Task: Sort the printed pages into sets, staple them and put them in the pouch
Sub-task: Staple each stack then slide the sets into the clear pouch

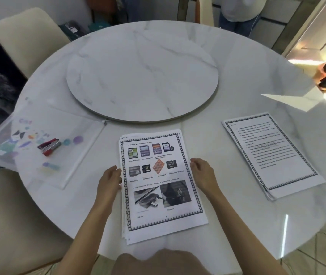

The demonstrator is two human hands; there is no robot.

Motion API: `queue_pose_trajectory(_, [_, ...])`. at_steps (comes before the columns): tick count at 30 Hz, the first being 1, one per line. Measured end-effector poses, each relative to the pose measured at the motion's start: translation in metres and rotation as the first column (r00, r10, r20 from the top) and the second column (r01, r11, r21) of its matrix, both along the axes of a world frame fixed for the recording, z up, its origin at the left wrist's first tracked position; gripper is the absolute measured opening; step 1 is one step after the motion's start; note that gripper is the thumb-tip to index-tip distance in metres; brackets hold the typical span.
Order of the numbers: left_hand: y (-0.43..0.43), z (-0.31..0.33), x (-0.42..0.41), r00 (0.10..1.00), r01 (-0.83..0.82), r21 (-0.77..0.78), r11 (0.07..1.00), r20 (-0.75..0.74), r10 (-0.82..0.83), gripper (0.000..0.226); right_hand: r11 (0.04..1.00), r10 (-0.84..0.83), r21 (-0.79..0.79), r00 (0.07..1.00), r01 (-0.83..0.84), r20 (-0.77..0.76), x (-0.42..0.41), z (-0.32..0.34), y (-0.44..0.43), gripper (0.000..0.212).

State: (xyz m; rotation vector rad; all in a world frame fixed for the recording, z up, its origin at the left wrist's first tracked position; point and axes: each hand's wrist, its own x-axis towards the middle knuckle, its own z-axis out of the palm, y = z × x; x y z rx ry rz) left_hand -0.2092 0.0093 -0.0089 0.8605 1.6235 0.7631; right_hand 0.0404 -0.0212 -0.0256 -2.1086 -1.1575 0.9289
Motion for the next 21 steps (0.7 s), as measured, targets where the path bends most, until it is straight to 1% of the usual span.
queue_pose_trajectory(2, [0.0,-0.003,-0.004,0.997,0.038,0.039,0.998,-0.073,-0.035,0.043,1.0,-0.01,0.019,1.0,0.01,0.02,0.0,0.006,0.008,0.034])
queue_pose_trajectory(4, [-0.004,-0.001,-0.004,0.975,0.123,0.132,0.984,-0.203,-0.094,0.045,0.999,0.017,0.049,0.998,-0.02,0.057,-0.001,0.01,0.02,0.035])
queue_pose_trajectory(6, [-0.014,-0.001,-0.004,0.913,0.27,0.247,0.931,-0.373,-0.166,0.047,0.995,0.07,0.062,0.994,-0.075,0.089,0.0,0.013,0.036,0.036])
queue_pose_trajectory(7, [-0.021,-0.003,-0.004,0.871,0.359,0.299,0.884,-0.447,-0.203,0.047,0.992,0.101,0.067,0.989,-0.108,0.105,0.0,0.014,0.044,0.037])
queue_pose_trajectory(9, [-0.037,-0.008,-0.004,0.769,0.56,0.364,0.744,-0.563,-0.303,0.043,0.982,0.16,0.074,0.975,-0.173,0.155,0.001,0.017,0.062,0.039])
queue_pose_trajectory(10, [-0.045,-0.009,-0.003,0.69,0.666,0.365,0.65,-0.632,-0.353,0.043,0.976,0.186,0.081,0.965,-0.204,0.184,0.0,0.019,0.07,0.04])
queue_pose_trajectory(12, [-0.057,-0.016,-0.002,0.51,0.842,0.329,0.427,-0.742,-0.435,0.048,0.959,0.244,0.084,0.941,-0.27,0.236,-0.001,0.021,0.085,0.042])
queue_pose_trajectory(13, [-0.062,-0.019,-0.002,0.432,0.896,0.306,0.322,-0.765,-0.477,0.049,0.949,0.28,0.072,0.923,-0.308,0.263,-0.002,0.022,0.092,0.042])
queue_pose_trajectory(14, [-0.066,-0.022,-0.001,0.373,0.927,0.294,0.232,-0.777,-0.507,0.049,0.937,0.315,0.058,0.903,-0.345,0.292,-0.003,0.023,0.098,0.043])
queue_pose_trajectory(16, [-0.07,-0.029,0.0,0.277,0.958,0.272,0.086,-0.811,-0.515,0.049,0.914,0.368,0.035,0.861,-0.405,0.352,-0.002,0.022,0.108,0.044])
queue_pose_trajectory(17, [-0.071,-0.03,-0.001,0.235,0.968,0.248,0.043,-0.826,-0.512,0.049,0.907,0.382,0.022,0.843,-0.421,0.379,-0.001,0.021,0.113,0.044])
queue_pose_trajectory(18, [-0.072,-0.032,-0.003,0.21,0.972,0.233,0.019,-0.836,-0.506,0.048,0.902,0.393,0.005,0.828,-0.431,0.401,0.0,0.021,0.117,0.044])
queue_pose_trajectory(21, [-0.069,-0.037,-0.012,0.16,0.981,0.194,-0.016,-0.851,-0.5,0.05,0.887,0.432,-0.051,0.784,-0.46,0.446,0.005,0.021,0.126,0.046])
